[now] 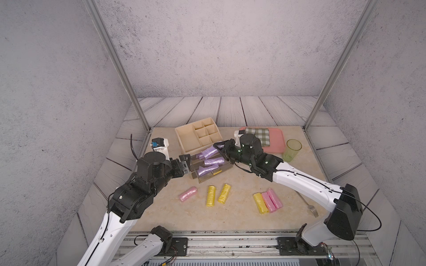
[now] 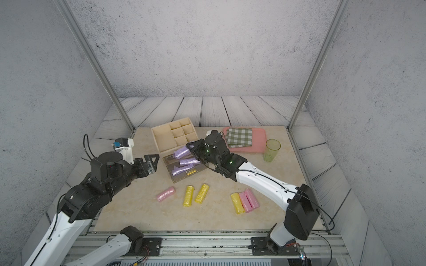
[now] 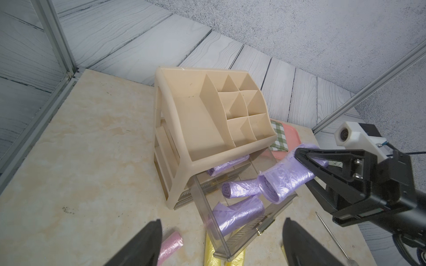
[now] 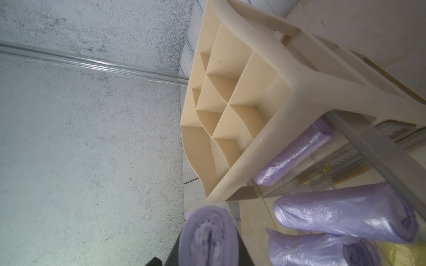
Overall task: Sort the rolls of trash bags by color and place them into the drawer
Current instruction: Place the roll of trash bags in the drawer.
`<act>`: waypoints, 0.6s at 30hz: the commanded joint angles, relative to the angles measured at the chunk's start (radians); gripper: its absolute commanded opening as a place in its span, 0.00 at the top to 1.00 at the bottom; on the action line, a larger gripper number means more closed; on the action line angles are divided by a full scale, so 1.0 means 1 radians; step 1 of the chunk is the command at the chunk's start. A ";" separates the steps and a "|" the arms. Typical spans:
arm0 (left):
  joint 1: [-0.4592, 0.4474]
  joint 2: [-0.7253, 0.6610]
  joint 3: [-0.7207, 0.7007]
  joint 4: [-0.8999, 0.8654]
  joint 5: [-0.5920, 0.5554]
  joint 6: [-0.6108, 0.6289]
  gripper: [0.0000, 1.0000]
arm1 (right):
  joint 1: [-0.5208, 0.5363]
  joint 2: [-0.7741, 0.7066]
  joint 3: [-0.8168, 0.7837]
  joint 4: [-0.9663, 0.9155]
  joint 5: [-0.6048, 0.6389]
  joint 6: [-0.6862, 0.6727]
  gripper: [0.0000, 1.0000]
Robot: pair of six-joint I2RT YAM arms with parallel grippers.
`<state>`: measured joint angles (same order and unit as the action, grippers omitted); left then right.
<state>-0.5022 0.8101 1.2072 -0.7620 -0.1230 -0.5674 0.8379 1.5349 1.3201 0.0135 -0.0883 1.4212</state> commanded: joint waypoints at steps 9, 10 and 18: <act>0.136 0.001 -0.061 0.067 0.228 0.002 0.12 | -0.022 0.118 0.028 0.001 0.009 0.128 0.61; 0.141 0.000 -0.065 0.070 0.235 0.000 0.12 | -0.022 0.122 0.036 -0.003 0.006 0.124 0.55; 0.180 0.019 -0.074 0.090 0.289 0.000 0.12 | -0.016 0.096 0.028 -0.001 0.024 0.128 0.35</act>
<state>-0.3378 0.8257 1.1408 -0.7006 0.1291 -0.5686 0.8181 1.6493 1.3254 0.0036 -0.0769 1.5444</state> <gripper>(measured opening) 0.878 0.648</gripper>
